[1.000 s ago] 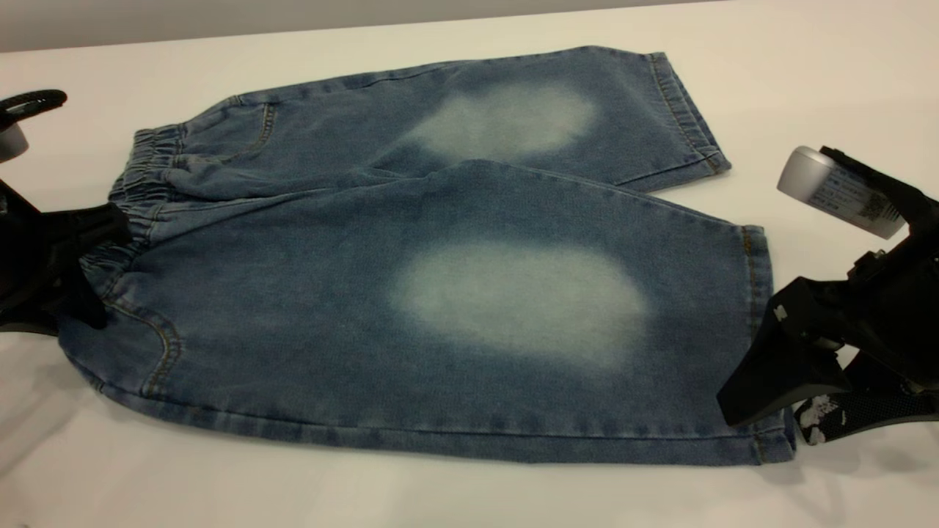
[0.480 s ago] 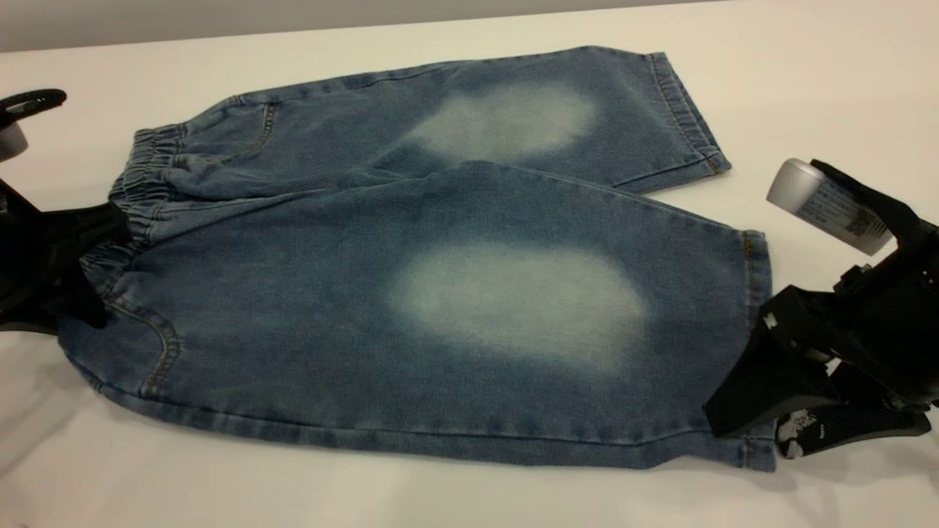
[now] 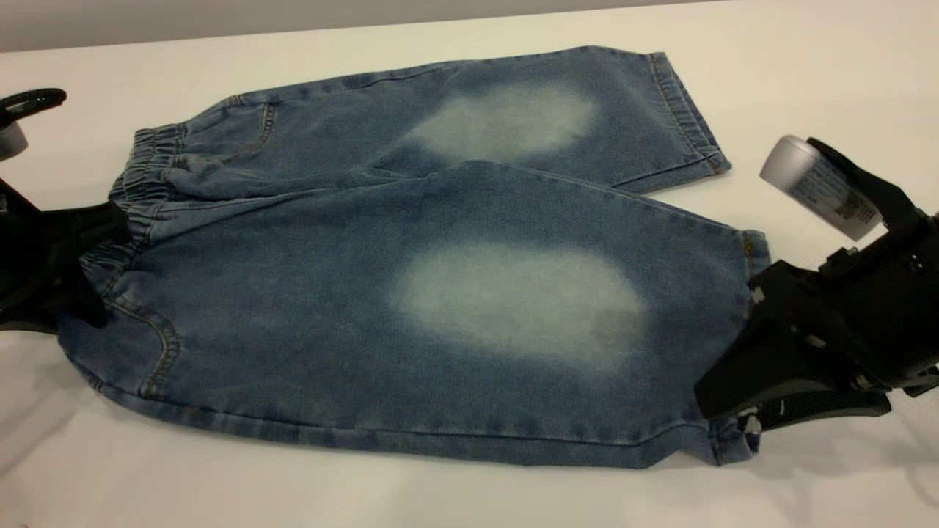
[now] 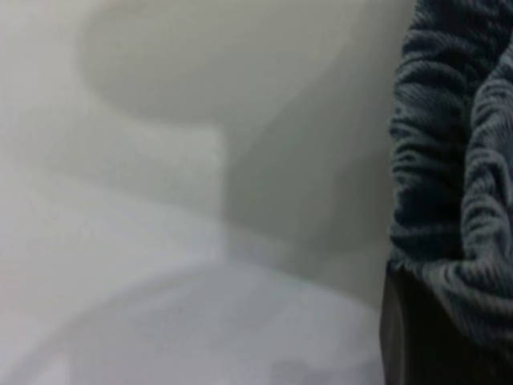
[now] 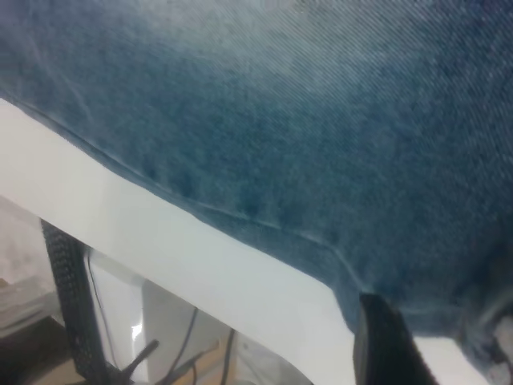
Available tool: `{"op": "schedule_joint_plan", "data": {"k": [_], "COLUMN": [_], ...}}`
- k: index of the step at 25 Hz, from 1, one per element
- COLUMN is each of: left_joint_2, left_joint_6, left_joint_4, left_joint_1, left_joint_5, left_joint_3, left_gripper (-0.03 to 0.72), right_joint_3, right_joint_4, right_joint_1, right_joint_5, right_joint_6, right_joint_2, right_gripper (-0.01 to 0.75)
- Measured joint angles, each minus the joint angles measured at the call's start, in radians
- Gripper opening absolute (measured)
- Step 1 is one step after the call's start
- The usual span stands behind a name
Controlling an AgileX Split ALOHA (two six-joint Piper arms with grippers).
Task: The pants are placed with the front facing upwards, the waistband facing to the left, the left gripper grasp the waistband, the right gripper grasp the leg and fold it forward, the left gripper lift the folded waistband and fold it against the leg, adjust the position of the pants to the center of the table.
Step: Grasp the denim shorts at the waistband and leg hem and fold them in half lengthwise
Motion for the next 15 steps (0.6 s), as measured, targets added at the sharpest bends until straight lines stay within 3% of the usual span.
{"op": "schedule_joint_plan", "data": {"k": [15], "left_joint_2": [0.000], "left_joint_6": [0.012], "left_joint_4": [0.000], "left_joint_1": [0.000], "left_joint_5": [-0.001], "left_joint_3": [0.000], "left_gripper": [0.153], "right_joint_3": [0.000], "right_joint_4": [0.000], "right_joint_1": [0.000], "right_joint_5": [-0.063], "right_joint_6": [0.006], "right_joint_2": [-0.001], "right_gripper": [0.241]}}
